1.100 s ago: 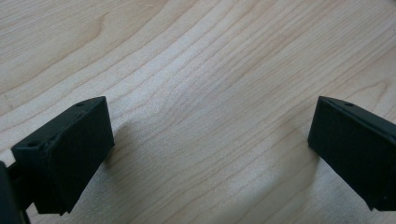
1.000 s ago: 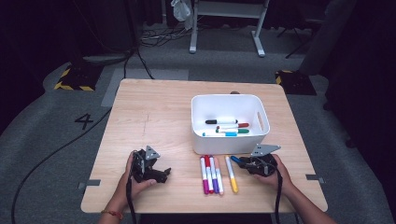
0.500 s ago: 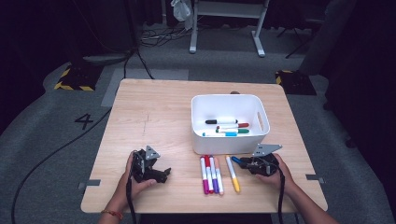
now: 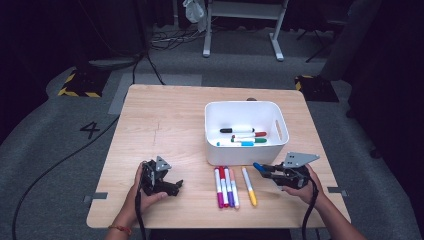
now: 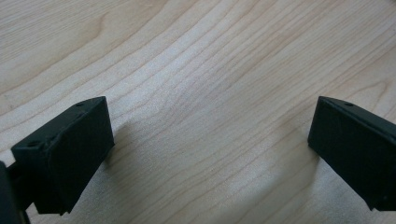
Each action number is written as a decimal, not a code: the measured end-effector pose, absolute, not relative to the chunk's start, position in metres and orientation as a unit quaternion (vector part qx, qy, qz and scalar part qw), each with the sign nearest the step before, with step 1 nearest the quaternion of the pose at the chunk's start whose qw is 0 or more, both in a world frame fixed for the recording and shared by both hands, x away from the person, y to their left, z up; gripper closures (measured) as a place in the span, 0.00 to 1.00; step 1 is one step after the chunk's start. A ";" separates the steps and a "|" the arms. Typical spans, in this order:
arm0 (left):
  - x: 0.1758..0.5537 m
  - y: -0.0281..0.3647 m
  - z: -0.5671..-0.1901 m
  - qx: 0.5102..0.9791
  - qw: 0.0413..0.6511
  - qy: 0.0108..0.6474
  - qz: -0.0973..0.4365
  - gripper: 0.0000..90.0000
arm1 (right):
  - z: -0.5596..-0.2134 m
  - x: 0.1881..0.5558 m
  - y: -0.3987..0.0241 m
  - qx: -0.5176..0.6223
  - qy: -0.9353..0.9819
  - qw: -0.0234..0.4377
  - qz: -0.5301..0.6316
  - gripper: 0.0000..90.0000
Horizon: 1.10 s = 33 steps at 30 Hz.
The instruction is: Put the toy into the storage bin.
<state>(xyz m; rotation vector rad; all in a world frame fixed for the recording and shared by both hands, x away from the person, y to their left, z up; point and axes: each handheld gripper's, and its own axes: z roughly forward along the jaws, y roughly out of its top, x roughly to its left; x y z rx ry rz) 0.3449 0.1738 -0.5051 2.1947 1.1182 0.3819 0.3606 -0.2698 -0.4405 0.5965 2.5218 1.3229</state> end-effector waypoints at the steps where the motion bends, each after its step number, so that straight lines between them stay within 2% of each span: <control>1: 0.345 0.174 -0.505 0.835 0.319 0.425 0.145 0.00 | -0.433 0.359 -0.272 0.199 0.857 0.119 0.460 0.83; 11: 0.345 0.174 -0.505 0.834 0.319 0.425 0.145 0.00 | -0.348 0.361 -0.284 0.157 0.844 0.164 0.486 0.83; 17: 0.345 0.174 -0.505 0.835 0.319 0.425 0.145 0.00 | -0.312 0.373 -0.276 0.134 0.849 0.183 0.477 0.83; 25: 0.345 0.174 -0.505 0.835 0.319 0.425 0.145 0.00 | -0.296 0.401 -0.255 0.117 0.860 0.184 0.461 0.83; 33: 0.345 0.174 -0.505 0.835 0.319 0.425 0.145 0.00 | -0.304 0.432 -0.229 0.102 0.880 0.184 0.426 0.83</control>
